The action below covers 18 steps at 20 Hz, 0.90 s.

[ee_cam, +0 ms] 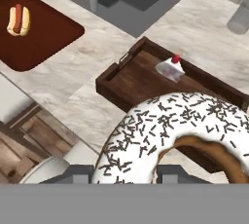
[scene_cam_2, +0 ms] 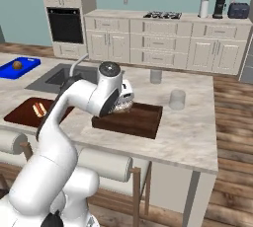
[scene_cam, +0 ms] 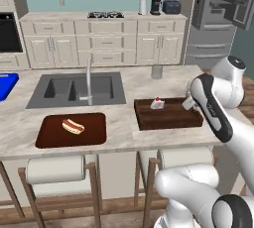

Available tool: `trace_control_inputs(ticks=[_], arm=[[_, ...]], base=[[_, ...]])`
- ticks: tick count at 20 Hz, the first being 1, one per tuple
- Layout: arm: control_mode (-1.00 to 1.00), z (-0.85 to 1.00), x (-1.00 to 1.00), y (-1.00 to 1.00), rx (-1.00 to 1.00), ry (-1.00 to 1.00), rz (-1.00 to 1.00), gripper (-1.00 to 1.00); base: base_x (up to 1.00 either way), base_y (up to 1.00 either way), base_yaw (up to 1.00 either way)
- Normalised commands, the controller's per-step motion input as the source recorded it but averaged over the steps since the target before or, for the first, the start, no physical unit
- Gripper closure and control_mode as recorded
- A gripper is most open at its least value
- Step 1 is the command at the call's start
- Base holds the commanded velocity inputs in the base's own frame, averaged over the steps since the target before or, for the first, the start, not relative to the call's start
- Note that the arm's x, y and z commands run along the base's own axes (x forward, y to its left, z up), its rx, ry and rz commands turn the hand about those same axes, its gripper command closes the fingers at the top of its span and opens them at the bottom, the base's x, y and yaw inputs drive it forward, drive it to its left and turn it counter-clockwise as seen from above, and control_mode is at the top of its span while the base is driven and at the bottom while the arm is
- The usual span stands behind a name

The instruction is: Take the cake and donut from the fridge and place them on the empty tray on the dining counter.

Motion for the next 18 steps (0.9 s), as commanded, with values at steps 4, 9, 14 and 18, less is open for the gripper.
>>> trace_control_inputs(ticks=[4,9,14,18], arm=[[-1.00,-0.22,0.42,0.00,0.00,0.00,0.03,1.00],[-1.00,-0.48,0.22,-0.01,0.05,-0.14,0.00,1.00],[-1.00,-0.47,0.19,-0.02,0.10,-0.13,0.00,1.00],[-1.00,-0.10,0.42,0.00,0.04,0.08,0.00,1.00]], base=[[0.00,0.00,0.00],[0.00,0.00,0.00],[0.00,0.00,0.00],[0.00,0.00,0.00]])
